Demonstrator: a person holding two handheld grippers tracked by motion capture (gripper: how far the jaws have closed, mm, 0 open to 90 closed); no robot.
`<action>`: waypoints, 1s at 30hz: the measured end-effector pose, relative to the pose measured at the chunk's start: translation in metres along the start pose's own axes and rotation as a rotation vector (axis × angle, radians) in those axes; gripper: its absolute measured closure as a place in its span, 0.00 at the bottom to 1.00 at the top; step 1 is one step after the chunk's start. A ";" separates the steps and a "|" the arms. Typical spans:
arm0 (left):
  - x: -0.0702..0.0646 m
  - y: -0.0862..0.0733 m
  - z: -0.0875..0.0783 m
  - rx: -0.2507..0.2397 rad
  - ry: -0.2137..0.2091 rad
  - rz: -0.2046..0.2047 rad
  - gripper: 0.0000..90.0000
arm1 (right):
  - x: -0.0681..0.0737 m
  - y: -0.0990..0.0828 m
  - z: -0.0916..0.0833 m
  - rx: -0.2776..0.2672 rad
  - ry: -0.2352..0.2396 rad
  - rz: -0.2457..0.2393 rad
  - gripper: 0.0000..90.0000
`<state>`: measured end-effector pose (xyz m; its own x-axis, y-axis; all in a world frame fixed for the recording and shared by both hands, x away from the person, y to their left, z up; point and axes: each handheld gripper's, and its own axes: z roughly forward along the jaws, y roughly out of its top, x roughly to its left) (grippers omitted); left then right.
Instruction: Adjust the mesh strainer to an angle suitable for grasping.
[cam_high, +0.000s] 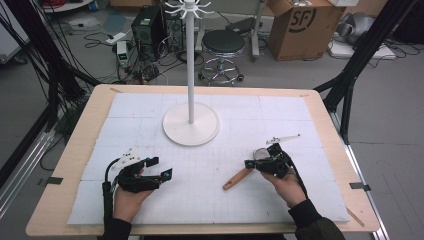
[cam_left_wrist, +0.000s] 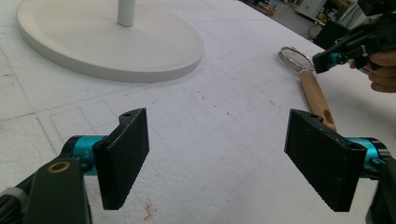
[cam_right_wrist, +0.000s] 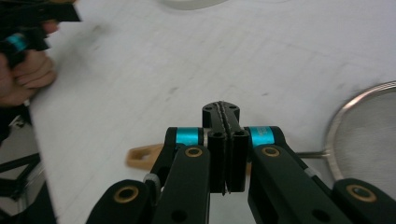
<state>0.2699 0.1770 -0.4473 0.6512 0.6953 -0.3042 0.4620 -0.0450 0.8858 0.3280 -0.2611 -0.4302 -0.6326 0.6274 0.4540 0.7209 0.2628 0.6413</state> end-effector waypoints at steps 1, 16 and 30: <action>-0.001 0.000 0.000 -0.003 0.001 0.001 0.25 | 0.005 -0.003 -0.001 -0.001 0.016 0.007 1.00; -0.002 0.001 -0.001 -0.009 -0.001 0.009 0.26 | 0.047 -0.041 0.029 0.117 0.144 -0.045 1.00; -0.003 0.001 0.000 -0.007 0.003 0.010 0.26 | 0.045 -0.030 0.050 0.114 0.119 -0.038 1.00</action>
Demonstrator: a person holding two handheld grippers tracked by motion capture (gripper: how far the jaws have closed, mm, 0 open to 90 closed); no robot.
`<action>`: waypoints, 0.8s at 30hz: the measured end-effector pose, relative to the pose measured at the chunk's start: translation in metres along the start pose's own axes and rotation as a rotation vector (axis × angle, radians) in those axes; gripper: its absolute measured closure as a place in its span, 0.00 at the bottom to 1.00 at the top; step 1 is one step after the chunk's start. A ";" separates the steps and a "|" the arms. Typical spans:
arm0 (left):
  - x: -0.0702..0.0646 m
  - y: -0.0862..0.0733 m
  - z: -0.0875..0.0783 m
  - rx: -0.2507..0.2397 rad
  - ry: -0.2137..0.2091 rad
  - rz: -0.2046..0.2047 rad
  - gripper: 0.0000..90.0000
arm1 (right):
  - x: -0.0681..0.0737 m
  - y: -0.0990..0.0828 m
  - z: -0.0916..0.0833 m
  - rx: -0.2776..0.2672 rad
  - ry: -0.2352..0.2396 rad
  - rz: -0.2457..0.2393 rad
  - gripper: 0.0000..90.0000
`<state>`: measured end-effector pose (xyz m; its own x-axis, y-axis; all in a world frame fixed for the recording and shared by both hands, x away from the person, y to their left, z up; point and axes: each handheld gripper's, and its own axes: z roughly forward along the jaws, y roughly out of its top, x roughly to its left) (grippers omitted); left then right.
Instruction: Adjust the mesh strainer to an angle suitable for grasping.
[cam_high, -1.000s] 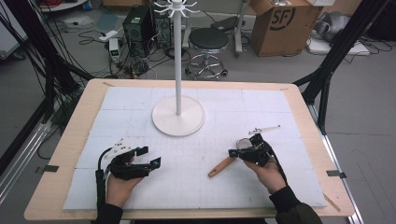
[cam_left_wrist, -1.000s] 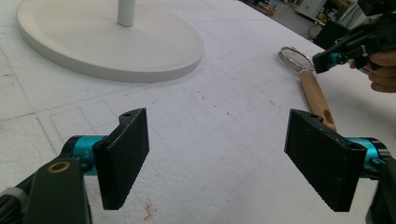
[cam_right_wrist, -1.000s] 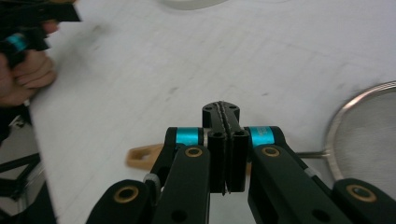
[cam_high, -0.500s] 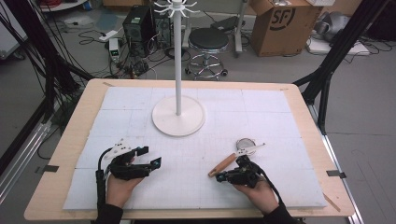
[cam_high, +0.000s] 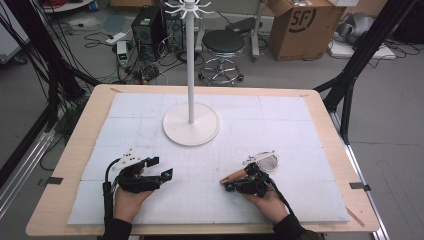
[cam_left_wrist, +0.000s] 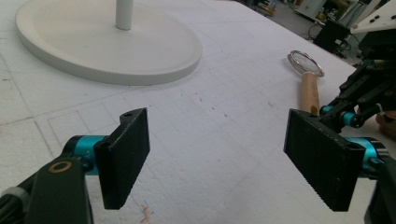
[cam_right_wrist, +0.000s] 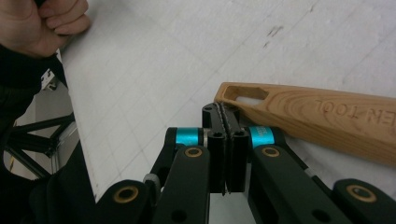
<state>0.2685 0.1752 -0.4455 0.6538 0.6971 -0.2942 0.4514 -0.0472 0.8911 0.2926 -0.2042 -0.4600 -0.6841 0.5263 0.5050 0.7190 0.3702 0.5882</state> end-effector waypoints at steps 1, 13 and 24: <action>0.000 0.000 0.000 0.002 -0.002 -0.001 0.26 | -0.001 0.002 0.001 -0.004 -0.006 -0.003 1.00; 0.000 0.000 0.000 0.002 -0.001 -0.002 0.26 | -0.003 0.022 0.011 -0.034 -0.106 -0.004 1.00; 0.000 0.000 0.000 0.003 0.000 -0.003 0.26 | -0.008 0.050 0.026 -0.016 -0.179 0.001 1.00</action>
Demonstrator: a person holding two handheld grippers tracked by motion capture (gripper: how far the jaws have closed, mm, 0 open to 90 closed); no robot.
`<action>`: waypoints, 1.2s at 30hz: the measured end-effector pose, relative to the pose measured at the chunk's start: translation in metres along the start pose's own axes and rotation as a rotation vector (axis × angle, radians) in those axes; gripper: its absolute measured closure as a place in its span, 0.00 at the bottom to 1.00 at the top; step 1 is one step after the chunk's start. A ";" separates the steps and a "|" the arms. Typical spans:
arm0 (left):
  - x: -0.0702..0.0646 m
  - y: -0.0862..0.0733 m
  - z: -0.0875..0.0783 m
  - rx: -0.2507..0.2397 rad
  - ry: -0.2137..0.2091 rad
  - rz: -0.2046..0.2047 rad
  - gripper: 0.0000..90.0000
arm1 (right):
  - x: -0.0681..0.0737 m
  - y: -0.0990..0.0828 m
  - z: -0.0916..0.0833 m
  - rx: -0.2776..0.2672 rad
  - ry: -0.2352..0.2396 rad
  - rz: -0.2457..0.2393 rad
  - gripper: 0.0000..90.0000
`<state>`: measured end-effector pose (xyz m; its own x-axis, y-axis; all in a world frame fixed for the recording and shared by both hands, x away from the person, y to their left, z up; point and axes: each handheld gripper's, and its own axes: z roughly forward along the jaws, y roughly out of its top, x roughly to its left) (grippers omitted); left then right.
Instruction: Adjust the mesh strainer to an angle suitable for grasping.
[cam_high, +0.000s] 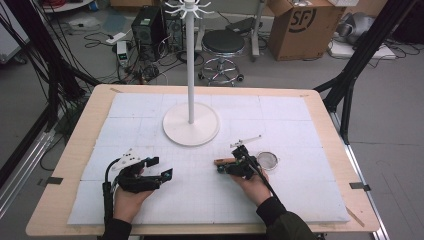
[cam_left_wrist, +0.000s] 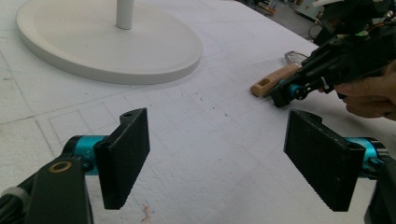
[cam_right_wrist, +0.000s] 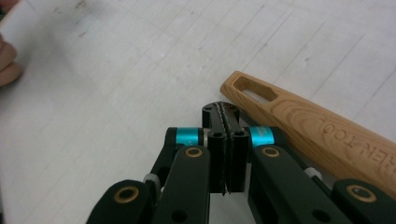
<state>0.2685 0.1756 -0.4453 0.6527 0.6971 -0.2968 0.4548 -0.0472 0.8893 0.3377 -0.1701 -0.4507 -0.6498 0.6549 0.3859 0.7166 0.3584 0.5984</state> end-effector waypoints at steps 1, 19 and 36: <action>0.000 0.000 0.000 -0.006 -0.010 0.007 0.26 | 0.000 0.002 0.001 -0.002 -0.013 -0.003 1.00; 0.000 0.000 -0.001 -0.003 -0.009 0.007 0.26 | -0.033 0.015 0.002 -0.078 0.004 0.121 1.00; 0.000 -0.001 0.001 0.006 -0.008 0.009 0.26 | -0.097 0.003 -0.059 -0.085 -0.187 0.190 1.00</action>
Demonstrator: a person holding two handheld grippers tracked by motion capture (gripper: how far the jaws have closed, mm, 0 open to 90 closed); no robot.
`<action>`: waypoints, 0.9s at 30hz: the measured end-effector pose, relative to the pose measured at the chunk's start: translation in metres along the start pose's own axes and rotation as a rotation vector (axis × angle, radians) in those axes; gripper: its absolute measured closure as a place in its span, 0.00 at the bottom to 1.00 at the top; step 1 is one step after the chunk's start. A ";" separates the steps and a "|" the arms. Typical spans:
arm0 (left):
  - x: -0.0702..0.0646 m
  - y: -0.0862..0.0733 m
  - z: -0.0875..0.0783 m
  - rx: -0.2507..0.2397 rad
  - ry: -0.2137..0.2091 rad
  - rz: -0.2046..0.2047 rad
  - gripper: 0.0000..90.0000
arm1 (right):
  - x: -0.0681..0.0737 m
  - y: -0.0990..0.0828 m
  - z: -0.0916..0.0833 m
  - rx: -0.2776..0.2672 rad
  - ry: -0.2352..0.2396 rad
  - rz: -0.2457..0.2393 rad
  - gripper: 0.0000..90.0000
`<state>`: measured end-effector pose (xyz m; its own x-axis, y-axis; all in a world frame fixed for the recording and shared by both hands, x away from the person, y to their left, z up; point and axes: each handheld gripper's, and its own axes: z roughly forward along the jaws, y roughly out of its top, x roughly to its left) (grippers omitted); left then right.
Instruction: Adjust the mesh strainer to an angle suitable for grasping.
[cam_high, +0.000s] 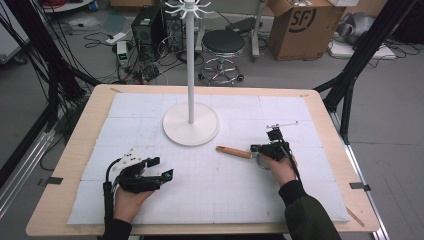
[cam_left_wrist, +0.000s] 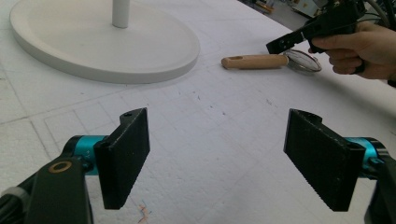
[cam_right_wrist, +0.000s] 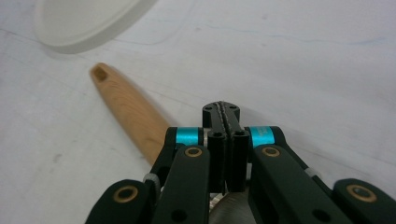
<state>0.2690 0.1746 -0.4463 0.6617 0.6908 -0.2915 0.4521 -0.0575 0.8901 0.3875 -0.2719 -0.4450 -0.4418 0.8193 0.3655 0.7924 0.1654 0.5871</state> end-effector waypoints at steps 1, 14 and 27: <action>0.000 0.000 0.000 -0.001 0.001 -0.001 0.26 | -0.003 -0.001 -0.001 0.003 -0.009 0.005 1.00; 0.000 0.000 0.000 -0.002 0.001 -0.003 0.26 | -0.006 -0.008 -0.011 0.072 0.022 0.014 1.00; 0.000 0.000 0.000 -0.005 -0.002 -0.003 0.26 | 0.005 -0.032 -0.022 0.056 0.041 0.004 1.00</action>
<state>0.2688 0.1745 -0.4458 0.6612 0.6897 -0.2952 0.4513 -0.0513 0.8909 0.3508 -0.2850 -0.4460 -0.4549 0.7969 0.3975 0.8157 0.1939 0.5450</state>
